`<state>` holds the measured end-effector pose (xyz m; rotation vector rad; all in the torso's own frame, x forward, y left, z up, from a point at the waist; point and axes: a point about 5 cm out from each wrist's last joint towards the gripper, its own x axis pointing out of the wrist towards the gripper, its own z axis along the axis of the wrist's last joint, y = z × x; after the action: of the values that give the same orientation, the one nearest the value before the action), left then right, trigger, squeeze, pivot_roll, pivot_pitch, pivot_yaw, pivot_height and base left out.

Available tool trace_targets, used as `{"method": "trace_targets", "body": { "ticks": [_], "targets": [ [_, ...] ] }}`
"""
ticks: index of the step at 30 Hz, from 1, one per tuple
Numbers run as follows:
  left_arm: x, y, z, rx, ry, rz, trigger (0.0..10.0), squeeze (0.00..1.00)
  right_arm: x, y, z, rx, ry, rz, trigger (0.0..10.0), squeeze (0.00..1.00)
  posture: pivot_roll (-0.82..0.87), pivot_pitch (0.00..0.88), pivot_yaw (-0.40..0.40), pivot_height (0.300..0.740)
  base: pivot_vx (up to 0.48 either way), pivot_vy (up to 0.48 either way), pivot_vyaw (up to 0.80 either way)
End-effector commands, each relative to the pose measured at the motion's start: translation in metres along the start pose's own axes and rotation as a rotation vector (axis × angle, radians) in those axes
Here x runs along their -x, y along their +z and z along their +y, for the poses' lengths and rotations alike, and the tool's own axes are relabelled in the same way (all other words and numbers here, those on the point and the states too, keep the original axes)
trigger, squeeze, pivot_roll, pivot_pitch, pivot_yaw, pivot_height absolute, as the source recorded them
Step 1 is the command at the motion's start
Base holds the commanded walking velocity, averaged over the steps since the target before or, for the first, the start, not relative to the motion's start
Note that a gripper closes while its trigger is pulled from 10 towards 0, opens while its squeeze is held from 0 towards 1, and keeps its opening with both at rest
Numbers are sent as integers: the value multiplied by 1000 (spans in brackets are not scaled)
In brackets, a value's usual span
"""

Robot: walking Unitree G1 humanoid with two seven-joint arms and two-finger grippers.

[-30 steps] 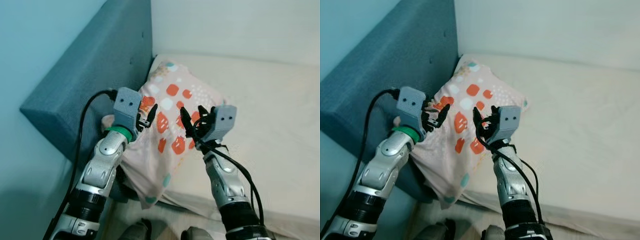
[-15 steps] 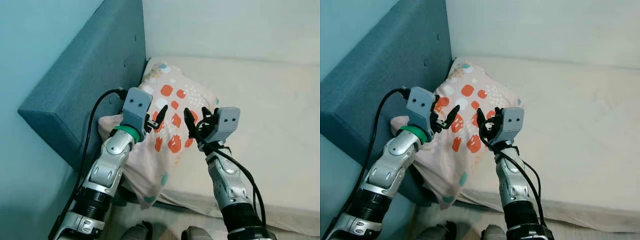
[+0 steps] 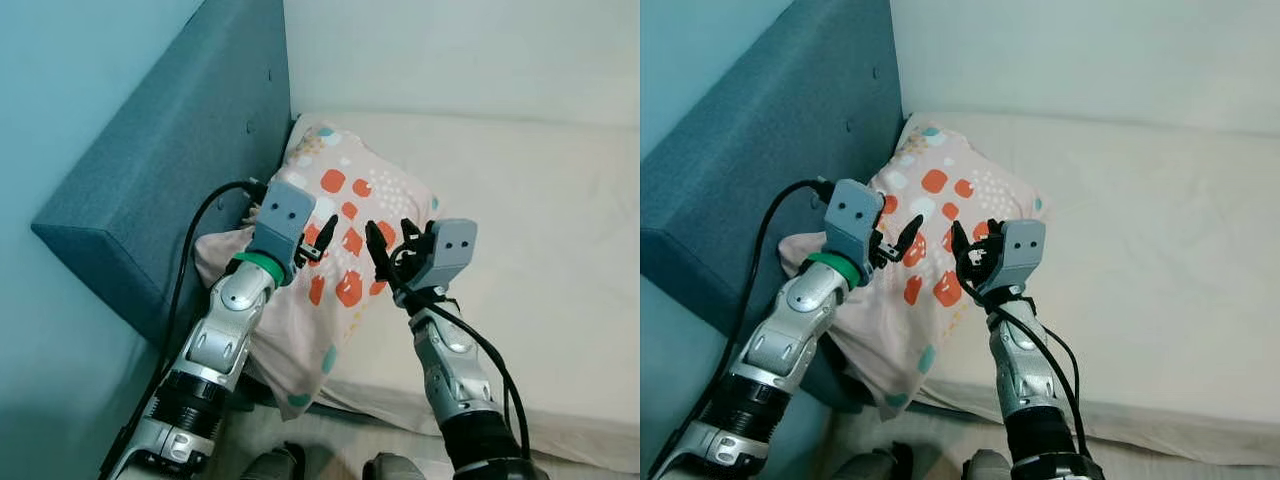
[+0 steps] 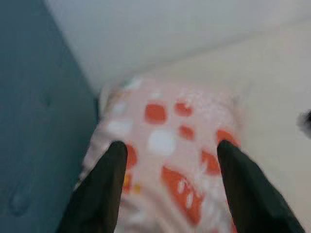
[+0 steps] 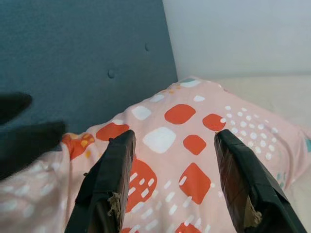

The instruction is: Clean up the room

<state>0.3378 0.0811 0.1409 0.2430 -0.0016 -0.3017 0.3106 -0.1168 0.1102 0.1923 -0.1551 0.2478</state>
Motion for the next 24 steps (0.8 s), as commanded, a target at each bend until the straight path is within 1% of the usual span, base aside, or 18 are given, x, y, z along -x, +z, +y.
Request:
{"method": "trace_targets", "body": {
  "ticks": [1,4,5,8,9,10,11,12,14,16,17,18,19,20,21,22,23,24],
  "targets": [
    [2,-28,8,-4,45,138,10000,0,6,-9,2,12,5,34,10000,0,-37,0,68,740,0,0,0],
    [6,-37,13,-4,55,184,10000,0,8,-11,1,12,2,43,10000,0,-38,4,69,740,0,0,0],
    [12,-45,21,0,62,211,10000,0,12,-18,-1,5,-7,74,10000,0,-35,10,70,740,0,0,0],
    [17,-47,28,-27,62,206,10000,0,18,-30,-7,-5,-38,135,10000,0,-22,15,68,740,0,0,0],
    [19,-45,34,-66,58,190,10000,0,26,-43,-13,-28,-76,198,10000,0,-6,19,69,740,0,0,0],
    [19,-45,34,-66,58,190,10000,0,26,-43,-13,-28,-76,198,10000,0,-6,19,69,740,0,0,0],
    [18,-39,37,-111,52,165,10000,0,33,-54,-20,-76,-123,250,10000,0,-4,22,74,740,0,0,0],
    [18,-39,37,-111,52,165,10000,0,33,-54,-20,-76,-123,250,10000,0,-4,22,74,740,0,0,0],
    [9,-26,38,-229,38,133,10000,0,39,-68,-25,-197,-177,306,10000,0,-6,40,86,740,0,0,0],
    [9,-26,38,-229,38,133,10000,0,39,-68,-25,-197,-177,306,10000,0,-6,40,86,740,0,0,0],
    [2,-22,37,-257,27,127,10000,0,39,-72,-26,-237,-180,326,10000,0,-2,49,89,740,0,0,0],
    [2,-22,37,-257,27,127,10000,0,39,-72,-26,-237,-180,326,10000,0,-2,49,89,740,0,0,0],
    [-7,-19,35,-259,28,133,10000,200,36,-75,-26,-279,-178,346,10000,0,10,68,90,740,0,0,0],
    [-7,-19,35,-259,28,133,10000,200,36,-75,-26,-279,-178,346,10000,0,10,68,90,740,0,0,0],
    [-14,-17,32,-242,25,146,10000,431,33,-76,-26,-301,-179,358,10000,0,23,84,89,740,0,0,0],
    [-14,-17,32,-242,25,146,10000,431,33,-76,-26,-301,-179,358,10000,0,23,84,89,740,0,0,0],
    [-20,-14,31,-240,24,159,10000,1000,27,-76,-27,-344,-182,364,10000,0,43,110,89,740,0,0,0],
    [-26,-10,32,-242,17,174,10000,1000,19,-74,-28,-390,-185,369,10000,0,62,131,92,740,0,0,0]
  ]
}}
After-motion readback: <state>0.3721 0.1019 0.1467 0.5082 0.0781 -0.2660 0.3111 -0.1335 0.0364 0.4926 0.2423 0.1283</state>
